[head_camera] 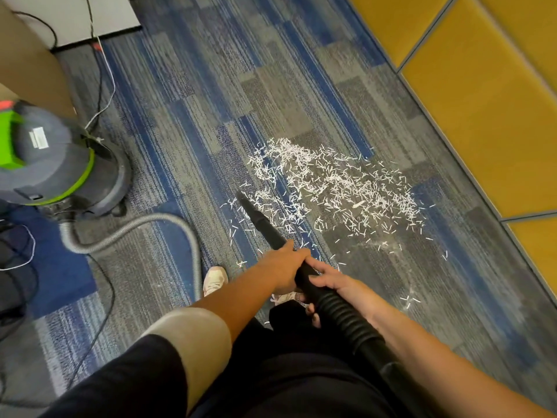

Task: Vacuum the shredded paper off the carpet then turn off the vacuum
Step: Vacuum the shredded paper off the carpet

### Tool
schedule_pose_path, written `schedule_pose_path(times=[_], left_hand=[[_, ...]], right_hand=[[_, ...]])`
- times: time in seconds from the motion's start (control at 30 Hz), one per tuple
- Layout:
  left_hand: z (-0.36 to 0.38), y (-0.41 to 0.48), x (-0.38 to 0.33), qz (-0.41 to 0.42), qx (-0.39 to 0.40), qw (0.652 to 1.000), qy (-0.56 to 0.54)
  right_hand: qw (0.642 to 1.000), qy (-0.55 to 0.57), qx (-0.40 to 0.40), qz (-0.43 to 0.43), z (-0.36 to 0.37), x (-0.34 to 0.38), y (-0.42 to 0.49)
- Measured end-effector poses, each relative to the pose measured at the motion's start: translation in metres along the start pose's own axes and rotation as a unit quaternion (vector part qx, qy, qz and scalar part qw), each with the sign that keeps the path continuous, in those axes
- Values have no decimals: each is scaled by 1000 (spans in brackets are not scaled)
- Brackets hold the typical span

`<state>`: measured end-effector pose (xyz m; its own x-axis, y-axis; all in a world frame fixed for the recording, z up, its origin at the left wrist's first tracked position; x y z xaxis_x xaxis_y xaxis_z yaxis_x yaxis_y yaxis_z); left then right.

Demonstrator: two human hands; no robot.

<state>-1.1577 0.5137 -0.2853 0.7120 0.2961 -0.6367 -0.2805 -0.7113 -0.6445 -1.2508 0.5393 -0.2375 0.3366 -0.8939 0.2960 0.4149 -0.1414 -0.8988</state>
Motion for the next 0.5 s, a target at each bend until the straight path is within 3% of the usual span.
schedule_pose_path(times=[0.5], left_hand=[[-2,-7,10,-18,-21,999,-15]], right_hand=[[998,39,51,22,5,-2,7]])
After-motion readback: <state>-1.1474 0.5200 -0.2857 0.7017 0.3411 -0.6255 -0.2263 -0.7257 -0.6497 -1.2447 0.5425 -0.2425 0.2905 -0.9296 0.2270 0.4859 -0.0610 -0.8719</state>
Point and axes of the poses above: each hand's wrist, its own y-axis towards the middle knuckle, its own z-axis out of the palm, x = y × z, the point moved 7 cm from there along y, towards the middle knuckle, and after that the axes turned 15 degrees about -y, right-handed, at the moved point
